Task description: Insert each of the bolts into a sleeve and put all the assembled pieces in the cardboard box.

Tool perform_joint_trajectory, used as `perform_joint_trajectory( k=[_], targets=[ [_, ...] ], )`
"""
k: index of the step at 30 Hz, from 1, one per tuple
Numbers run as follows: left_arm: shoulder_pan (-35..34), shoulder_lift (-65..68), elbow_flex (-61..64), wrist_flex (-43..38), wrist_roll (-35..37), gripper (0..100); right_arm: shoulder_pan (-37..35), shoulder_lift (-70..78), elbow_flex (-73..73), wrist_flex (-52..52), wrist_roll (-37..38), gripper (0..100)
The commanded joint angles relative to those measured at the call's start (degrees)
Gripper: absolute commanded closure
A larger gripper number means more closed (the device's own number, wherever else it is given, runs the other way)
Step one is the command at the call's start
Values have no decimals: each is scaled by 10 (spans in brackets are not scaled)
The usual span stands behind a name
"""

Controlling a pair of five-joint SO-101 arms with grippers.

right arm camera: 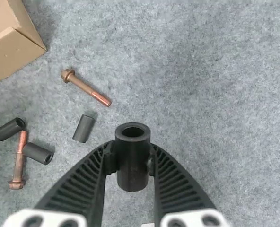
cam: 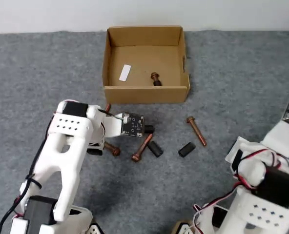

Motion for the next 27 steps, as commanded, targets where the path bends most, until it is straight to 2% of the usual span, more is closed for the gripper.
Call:
perform_joint_trajectory(
  k=[1, 14, 27],
  targets=[
    [2, -18, 28, -58, -27, 774, 6, -23, -2, 22, 7, 988],
    [25, -11, 96, -170, -31, 775, 5, -39, -2, 22, 7, 988],
    [32, 140, 5, -187, -6, 776, 5, -40, 23, 22, 7, 988]
  ],
)
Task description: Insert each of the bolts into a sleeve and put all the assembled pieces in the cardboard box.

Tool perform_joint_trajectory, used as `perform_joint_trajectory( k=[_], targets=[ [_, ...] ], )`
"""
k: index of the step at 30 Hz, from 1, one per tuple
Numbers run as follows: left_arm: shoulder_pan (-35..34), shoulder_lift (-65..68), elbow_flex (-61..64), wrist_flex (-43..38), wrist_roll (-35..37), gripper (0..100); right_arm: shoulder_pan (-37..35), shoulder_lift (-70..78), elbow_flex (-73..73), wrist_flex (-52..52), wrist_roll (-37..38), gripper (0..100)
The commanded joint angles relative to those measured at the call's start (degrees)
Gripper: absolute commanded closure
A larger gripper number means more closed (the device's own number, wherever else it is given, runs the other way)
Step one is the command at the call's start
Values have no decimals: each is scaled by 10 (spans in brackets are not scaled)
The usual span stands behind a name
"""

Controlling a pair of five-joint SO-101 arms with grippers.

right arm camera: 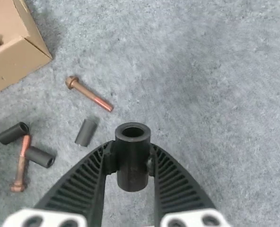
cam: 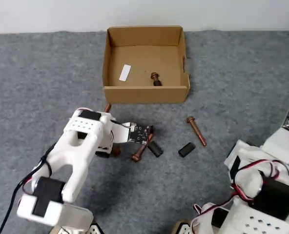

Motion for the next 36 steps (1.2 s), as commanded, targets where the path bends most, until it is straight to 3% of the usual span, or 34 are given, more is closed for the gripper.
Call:
perform_joint_trajectory(
  k=[1, 8, 14, 18, 31, 36],
  targets=[
    [11, 19, -39, -20, 10, 776, 5, -7, 11, 22, 5, 988],
    [33, 53, -44, -23, 20, 858, 5, -7, 21, 22, 6, 988],
    [42, 53, -44, -18, 21, 987, 5, -7, 20, 22, 6, 988],
    [42, 53, -67, 54, 25, 994, 5, -7, 19, 22, 7, 988],
    [42, 48, -367, 384, 231, 994, 4, -7, 16, 22, 7, 988],
    [42, -53, -389, 417, 364, 995, 4, -7, 11, 22, 63, 989]
  ],
)
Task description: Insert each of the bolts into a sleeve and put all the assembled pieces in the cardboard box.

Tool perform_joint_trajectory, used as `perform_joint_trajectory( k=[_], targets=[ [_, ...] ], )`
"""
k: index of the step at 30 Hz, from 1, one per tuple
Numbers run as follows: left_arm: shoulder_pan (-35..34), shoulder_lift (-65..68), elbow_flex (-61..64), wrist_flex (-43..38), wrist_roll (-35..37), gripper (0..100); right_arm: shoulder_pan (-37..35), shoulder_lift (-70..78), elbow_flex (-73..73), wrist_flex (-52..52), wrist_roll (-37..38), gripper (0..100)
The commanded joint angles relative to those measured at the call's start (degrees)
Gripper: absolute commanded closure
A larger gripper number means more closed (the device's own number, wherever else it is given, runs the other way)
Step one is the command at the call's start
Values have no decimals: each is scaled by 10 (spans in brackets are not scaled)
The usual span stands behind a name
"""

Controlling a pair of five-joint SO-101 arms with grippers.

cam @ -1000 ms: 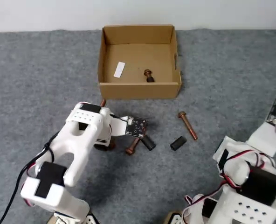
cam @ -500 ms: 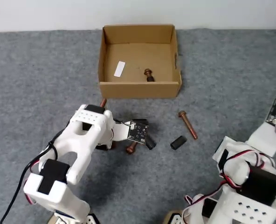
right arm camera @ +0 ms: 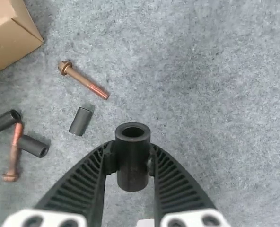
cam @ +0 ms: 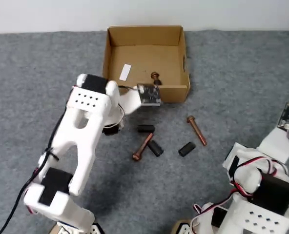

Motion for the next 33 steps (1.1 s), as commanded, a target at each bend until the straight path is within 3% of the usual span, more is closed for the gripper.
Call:
perform_joint_trajectory(
  k=[1, 9, 11, 14, 22, 26, 33],
  targets=[
    [4, -121, -20, 22, 107, 995, 4, -7, -16, 22, 47, 989],
    [20, -367, 49, 20, 337, 994, -4, -7, -14, 22, 54, 989],
    [20, -406, 66, 21, 360, 994, -26, -7, -14, 22, 50, 989],
    [22, -473, 89, 10, 380, 994, -77, -7, -13, 21, 33, 989],
    [23, -676, 272, -135, 600, 995, -267, -9, 45, -86, -92, 989],
    [24, -793, 383, -203, 614, 995, -309, -46, 48, -119, -102, 989],
    [20, -1012, 560, -287, 610, 995, -313, -157, 159, -150, -101, 989]
  ],
)
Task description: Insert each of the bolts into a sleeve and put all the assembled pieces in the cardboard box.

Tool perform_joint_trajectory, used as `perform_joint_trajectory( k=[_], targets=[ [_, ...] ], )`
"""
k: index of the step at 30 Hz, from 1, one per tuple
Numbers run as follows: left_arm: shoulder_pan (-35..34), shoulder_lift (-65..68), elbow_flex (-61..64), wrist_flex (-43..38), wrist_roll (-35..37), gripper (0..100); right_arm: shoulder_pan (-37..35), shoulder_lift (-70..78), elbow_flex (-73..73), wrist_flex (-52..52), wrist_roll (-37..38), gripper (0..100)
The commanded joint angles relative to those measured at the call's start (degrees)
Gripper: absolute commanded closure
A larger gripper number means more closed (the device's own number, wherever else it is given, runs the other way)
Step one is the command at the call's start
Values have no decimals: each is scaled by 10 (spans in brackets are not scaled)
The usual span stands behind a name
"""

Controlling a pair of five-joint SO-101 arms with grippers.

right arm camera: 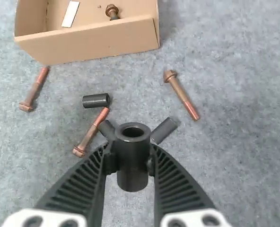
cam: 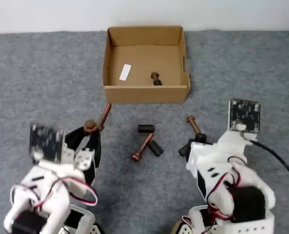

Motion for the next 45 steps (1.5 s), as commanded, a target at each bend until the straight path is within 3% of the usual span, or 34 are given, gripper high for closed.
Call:
perform_joint_trajectory(
  k=[1, 5, 12, 17, 21, 25, 32, 38, 45],
  targets=[
    [1, -116, 65, -60, 3, 995, -9, -67, 57, -34, -6, 989],
    [0, -169, 112, -77, 10, 995, -22, -161, 135, -58, 10, 989],
    [5, -155, 146, -157, 132, 995, -91, -323, 249, -97, 23, 991],
    [11, -152, 176, -263, 194, 995, -169, -316, 261, -138, 23, 991],
    [80, -153, 184, -304, 199, 995, -258, -311, 263, -191, 25, 991],
    [147, -152, 182, -309, 200, 995, -326, -313, 280, -250, 82, 991],
    [180, -152, 181, -306, 222, 995, -370, -311, 309, -302, 151, 991],
    [178, -152, 166, -301, 222, 995, -370, -313, 326, -306, 178, 991],
    [177, -153, 138, -228, 220, 995, -362, -315, 332, -306, 178, 991]
  ],
)
